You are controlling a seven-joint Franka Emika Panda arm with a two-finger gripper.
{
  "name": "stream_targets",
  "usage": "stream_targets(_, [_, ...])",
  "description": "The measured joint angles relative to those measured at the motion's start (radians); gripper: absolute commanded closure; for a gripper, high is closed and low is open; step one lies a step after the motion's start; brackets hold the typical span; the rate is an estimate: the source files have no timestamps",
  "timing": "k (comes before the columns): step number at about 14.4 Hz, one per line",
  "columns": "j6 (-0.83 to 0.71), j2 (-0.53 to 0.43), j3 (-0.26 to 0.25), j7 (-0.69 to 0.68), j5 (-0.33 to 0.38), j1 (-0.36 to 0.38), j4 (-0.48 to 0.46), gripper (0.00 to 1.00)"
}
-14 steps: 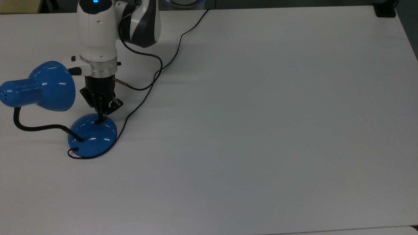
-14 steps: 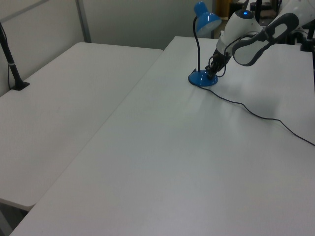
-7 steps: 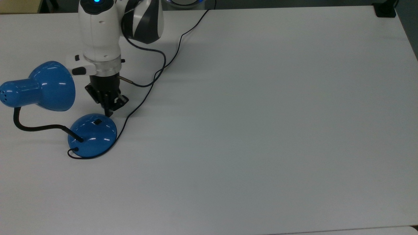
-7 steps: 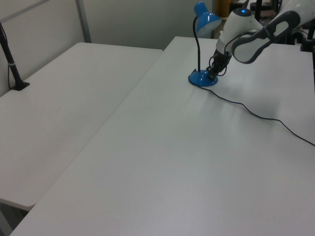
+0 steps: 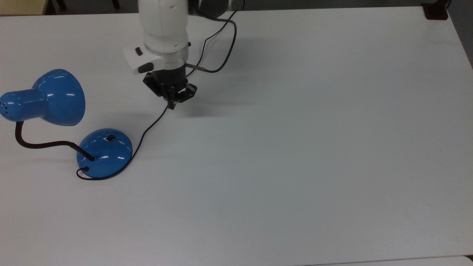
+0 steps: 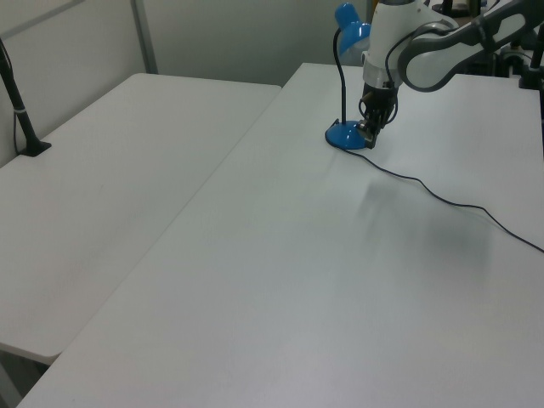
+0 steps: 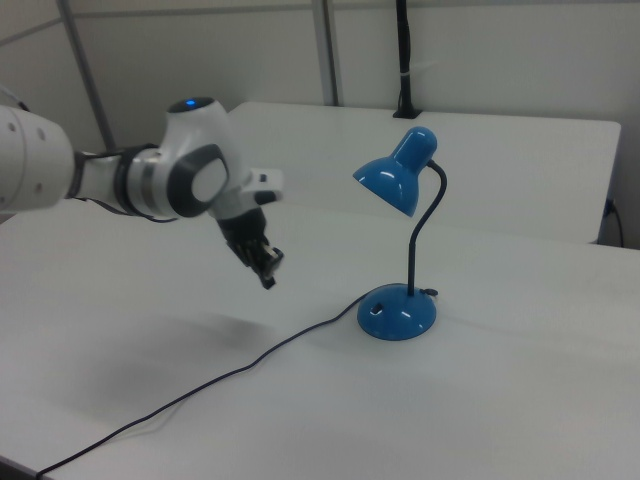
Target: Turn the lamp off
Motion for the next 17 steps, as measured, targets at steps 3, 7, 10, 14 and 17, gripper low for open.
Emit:
stream_targets(3, [-0.109,-0.045,0.002,-0.009,-0.007,0.064,0.011,1.00])
stream_targets(7, [-0.375,-0.087,0.003,-0.105,-0.009,0.118,0.129,0.94])
stream_targets(10, [-0.468,-0.140,0.000,-0.187,-0.006,0.147,0.183,0.68])
stream_targets(14, [-0.573,-0.225,-0.082,-0.229,0.053,0.201,0.191,0.07])
stream_targets(17, [-0.630,-0.267,-0.114,-0.238,0.062,0.217,0.207,0.00])
